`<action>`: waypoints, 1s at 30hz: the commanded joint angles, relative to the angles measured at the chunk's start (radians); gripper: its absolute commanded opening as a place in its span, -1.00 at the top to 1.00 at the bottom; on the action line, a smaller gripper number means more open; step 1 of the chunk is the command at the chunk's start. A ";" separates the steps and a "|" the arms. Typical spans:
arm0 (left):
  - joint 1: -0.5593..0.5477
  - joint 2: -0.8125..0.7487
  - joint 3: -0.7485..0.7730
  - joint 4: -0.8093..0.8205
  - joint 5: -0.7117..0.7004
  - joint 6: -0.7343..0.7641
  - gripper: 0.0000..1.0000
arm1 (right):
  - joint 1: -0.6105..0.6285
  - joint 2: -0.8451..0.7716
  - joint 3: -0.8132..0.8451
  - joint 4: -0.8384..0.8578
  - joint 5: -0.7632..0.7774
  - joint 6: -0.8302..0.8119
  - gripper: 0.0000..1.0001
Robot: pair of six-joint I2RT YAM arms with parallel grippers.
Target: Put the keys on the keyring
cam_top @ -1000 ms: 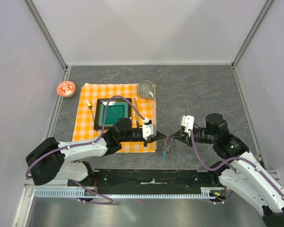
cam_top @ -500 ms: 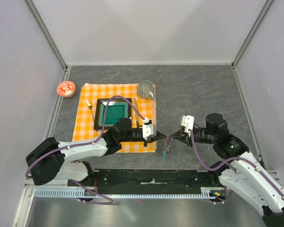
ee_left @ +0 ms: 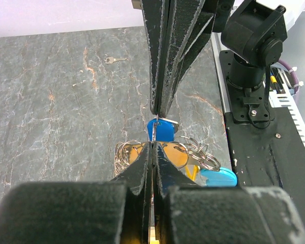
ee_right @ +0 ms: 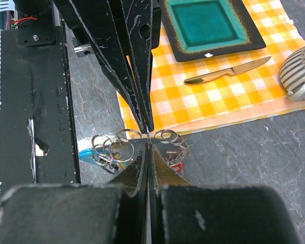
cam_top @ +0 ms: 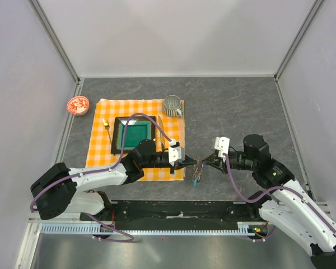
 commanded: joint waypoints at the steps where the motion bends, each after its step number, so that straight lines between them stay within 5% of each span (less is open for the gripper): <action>1: 0.002 -0.007 0.021 0.099 0.029 -0.030 0.96 | 0.008 -0.006 -0.006 0.040 0.000 0.002 1.00; 30: 0.002 -0.009 0.021 0.091 0.003 -0.026 0.96 | 0.009 -0.003 0.008 0.008 -0.009 -0.013 1.00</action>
